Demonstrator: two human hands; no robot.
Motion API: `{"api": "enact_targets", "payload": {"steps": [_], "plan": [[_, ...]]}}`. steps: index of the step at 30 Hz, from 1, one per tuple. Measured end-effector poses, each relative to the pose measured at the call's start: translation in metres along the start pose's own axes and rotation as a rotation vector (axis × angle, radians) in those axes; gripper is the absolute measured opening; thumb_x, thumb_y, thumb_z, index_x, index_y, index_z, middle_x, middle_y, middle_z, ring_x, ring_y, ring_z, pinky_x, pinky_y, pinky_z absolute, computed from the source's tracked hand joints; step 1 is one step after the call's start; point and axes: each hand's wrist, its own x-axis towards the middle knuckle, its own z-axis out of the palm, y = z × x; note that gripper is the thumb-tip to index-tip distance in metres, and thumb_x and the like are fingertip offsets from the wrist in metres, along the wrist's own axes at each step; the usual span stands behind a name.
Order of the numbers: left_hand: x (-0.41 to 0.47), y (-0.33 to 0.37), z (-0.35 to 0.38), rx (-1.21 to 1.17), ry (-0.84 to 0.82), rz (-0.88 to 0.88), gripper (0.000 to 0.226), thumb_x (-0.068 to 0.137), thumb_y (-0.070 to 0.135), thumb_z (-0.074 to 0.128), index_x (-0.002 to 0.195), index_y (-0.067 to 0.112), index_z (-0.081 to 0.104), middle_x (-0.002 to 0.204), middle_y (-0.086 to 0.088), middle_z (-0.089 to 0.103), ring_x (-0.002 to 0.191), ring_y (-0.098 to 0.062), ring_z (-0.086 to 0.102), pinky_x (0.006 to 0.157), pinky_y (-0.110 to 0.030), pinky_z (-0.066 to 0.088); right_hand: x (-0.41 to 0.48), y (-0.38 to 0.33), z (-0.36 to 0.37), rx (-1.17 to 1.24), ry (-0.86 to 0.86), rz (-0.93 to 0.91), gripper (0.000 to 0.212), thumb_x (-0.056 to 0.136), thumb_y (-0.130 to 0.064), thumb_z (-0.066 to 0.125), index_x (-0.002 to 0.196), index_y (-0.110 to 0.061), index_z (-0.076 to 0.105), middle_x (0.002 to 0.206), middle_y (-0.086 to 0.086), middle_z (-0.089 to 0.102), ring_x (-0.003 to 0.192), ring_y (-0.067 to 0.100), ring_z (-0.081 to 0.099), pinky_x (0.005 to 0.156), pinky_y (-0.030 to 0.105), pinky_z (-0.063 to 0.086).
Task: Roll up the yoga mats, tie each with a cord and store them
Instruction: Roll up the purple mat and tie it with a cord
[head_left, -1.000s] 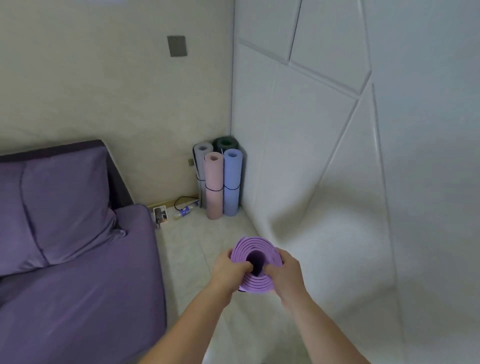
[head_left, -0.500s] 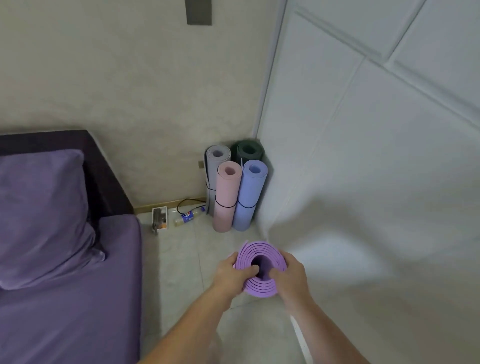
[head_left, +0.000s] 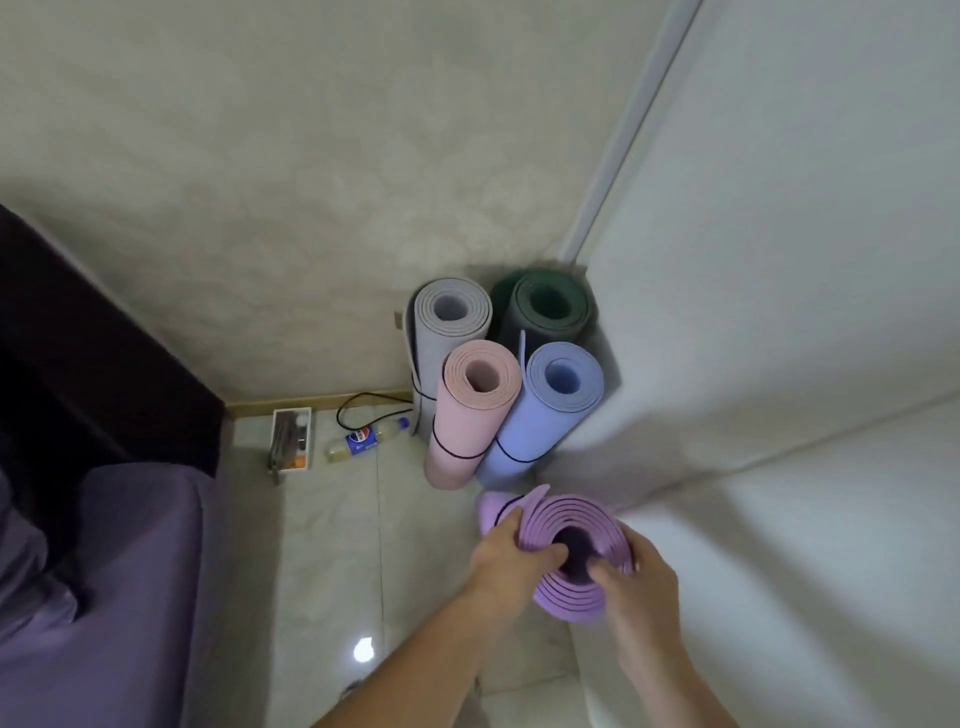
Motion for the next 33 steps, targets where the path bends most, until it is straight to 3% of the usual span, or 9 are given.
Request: {"api": "enact_targets", "payload": {"steps": [4,8,11,13,17,21,25,29,33], "plan": [[0.073,0.004,0.009,0.033,0.018,-0.026,0.086,0.048,0.055,0.082,0.129,0.037,0.060,0.119,0.001,0.069,0.106,-0.019,0.068,0.096,-0.039,0.055,0.062,0.003,0.013,0.005,0.030,0.019,0.037,0.066,-0.017,0.068,0.103,-0.019,0.070,0.091,-0.005,0.072,0.085,0.016,0.066,0.073,0.034,0.051],[0.110,0.021,0.016,0.057,0.059,-0.049,0.076,0.048,0.059,0.080,0.120,0.038,0.065,0.108,0.007,0.073,0.099,-0.017,0.070,0.092,-0.040,0.057,0.110,0.005,0.021,0.033,0.055,0.000,0.028,0.078,-0.003,0.072,0.096,-0.023,0.067,0.088,-0.010,0.068,0.085,0.015,0.064,0.072,0.030,0.046],[0.121,0.036,0.019,0.110,0.081,-0.057,0.063,0.049,0.060,0.070,0.107,0.037,0.066,0.105,0.008,0.072,0.097,-0.016,0.069,0.091,-0.038,0.057,0.132,0.015,0.030,0.081,0.040,0.052,0.021,0.074,-0.013,0.074,0.090,-0.025,0.071,0.086,-0.005,0.071,0.086,0.024,0.067,0.076,0.041,0.054],[0.132,0.036,0.021,0.145,0.095,-0.056,0.078,0.046,0.065,0.066,0.117,0.034,0.065,0.110,0.006,0.071,0.101,-0.018,0.068,0.093,-0.040,0.056,0.141,0.022,0.032,0.096,0.027,0.077,0.019,0.075,-0.016,0.074,0.092,-0.025,0.072,0.089,-0.002,0.072,0.090,0.027,0.067,0.080,0.046,0.054],[0.146,0.035,0.019,0.239,0.126,-0.051,0.098,0.047,0.072,0.066,0.135,0.028,0.057,0.124,0.001,0.066,0.112,-0.022,0.063,0.097,-0.043,0.053,0.157,0.027,0.032,-0.047,0.009,0.034,0.020,0.089,-0.012,0.066,0.108,-0.015,0.069,0.101,0.000,0.071,0.102,0.028,0.065,0.089,0.046,0.052],[0.145,0.052,0.029,0.211,0.106,-0.111,0.096,0.063,0.060,0.071,0.147,0.025,0.041,0.136,0.000,0.054,0.120,-0.026,0.056,0.097,-0.043,0.052,0.151,0.013,0.028,-0.362,-0.044,-0.117,0.053,0.088,-0.015,0.065,0.140,-0.017,0.050,0.135,0.001,0.051,0.127,0.020,0.048,0.106,0.031,0.037],[0.143,0.056,0.041,0.025,0.063,-0.236,0.060,0.068,0.025,0.079,0.118,0.032,0.047,0.113,0.005,0.056,0.097,-0.024,0.063,0.065,-0.040,0.060,0.136,0.013,0.024,-0.379,-0.177,-0.197,0.077,0.071,-0.029,0.078,0.141,-0.029,0.043,0.136,-0.012,0.032,0.124,0.005,0.041,0.104,0.031,0.041],[0.146,0.057,0.052,-0.036,0.088,-0.195,0.057,0.050,0.021,0.069,0.108,0.023,0.066,0.100,-0.006,0.068,0.084,-0.029,0.070,0.062,-0.052,0.062,0.139,0.018,0.013,-0.388,-0.108,-0.216,0.079,0.066,-0.037,0.073,0.140,-0.021,0.050,0.143,-0.003,0.035,0.124,0.002,0.038,0.099,0.020,0.033],[0.148,0.059,0.057,-0.092,0.094,-0.172,0.045,0.055,0.021,0.076,0.099,0.027,0.066,0.100,-0.002,0.067,0.091,-0.029,0.070,0.066,-0.052,0.062,0.150,0.020,0.010,-0.462,-0.101,-0.216,0.071,0.080,-0.017,0.076,0.144,-0.016,0.046,0.153,0.006,0.028,0.140,0.015,0.029,0.104,0.020,0.028]]}}
